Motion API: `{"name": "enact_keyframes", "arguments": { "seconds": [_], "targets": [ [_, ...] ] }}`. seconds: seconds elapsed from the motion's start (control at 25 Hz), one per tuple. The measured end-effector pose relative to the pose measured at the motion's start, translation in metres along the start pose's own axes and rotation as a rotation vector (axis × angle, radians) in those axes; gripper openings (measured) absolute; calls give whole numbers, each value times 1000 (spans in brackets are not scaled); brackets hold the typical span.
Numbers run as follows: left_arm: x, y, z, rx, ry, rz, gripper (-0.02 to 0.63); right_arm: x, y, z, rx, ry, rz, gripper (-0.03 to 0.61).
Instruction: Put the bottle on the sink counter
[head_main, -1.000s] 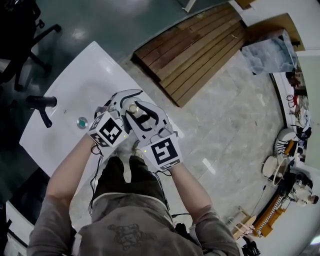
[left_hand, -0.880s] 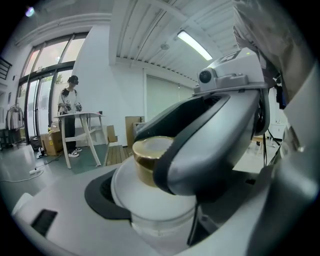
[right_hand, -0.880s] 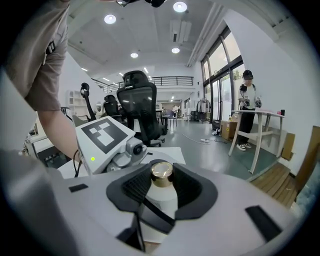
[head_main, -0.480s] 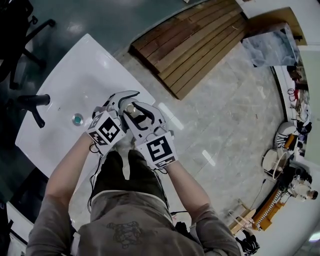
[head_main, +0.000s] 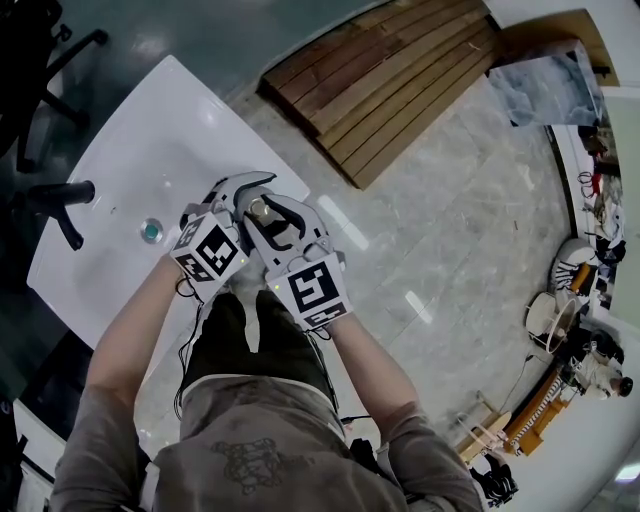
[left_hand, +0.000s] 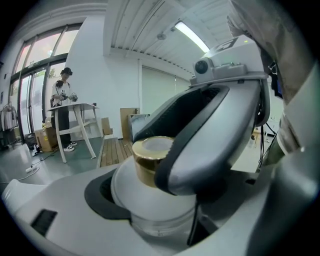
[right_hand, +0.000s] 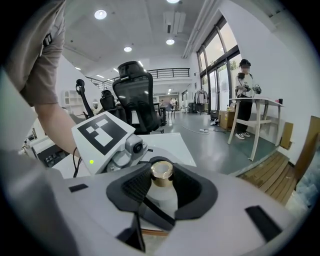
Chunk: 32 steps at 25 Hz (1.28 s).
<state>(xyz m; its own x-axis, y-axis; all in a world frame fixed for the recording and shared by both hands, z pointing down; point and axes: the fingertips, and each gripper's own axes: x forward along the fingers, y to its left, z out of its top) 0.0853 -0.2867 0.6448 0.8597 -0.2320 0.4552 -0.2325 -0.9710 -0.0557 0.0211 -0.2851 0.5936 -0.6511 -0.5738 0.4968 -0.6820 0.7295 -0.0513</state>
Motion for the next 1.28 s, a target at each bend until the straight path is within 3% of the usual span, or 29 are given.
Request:
{"name": "enact_keyframes", "arguments": {
  "seconds": [0.44,0.68,1.04,1.28],
  "targets": [
    [0,-1,0,1,-4,-2,322,-2,-1,-3,-14,28,-79,132],
    [-6,-1,-6,-31,17,46,322,-3,0,-4,-13,23,-108,132],
    [-48,-13,-37,-123,62,100,322,-7,-6,-9,-8,43,-120,132],
    [-80,-21,-47,-253,49,178,322,-6,-6,-10,14,19,-126,135]
  ]
}}
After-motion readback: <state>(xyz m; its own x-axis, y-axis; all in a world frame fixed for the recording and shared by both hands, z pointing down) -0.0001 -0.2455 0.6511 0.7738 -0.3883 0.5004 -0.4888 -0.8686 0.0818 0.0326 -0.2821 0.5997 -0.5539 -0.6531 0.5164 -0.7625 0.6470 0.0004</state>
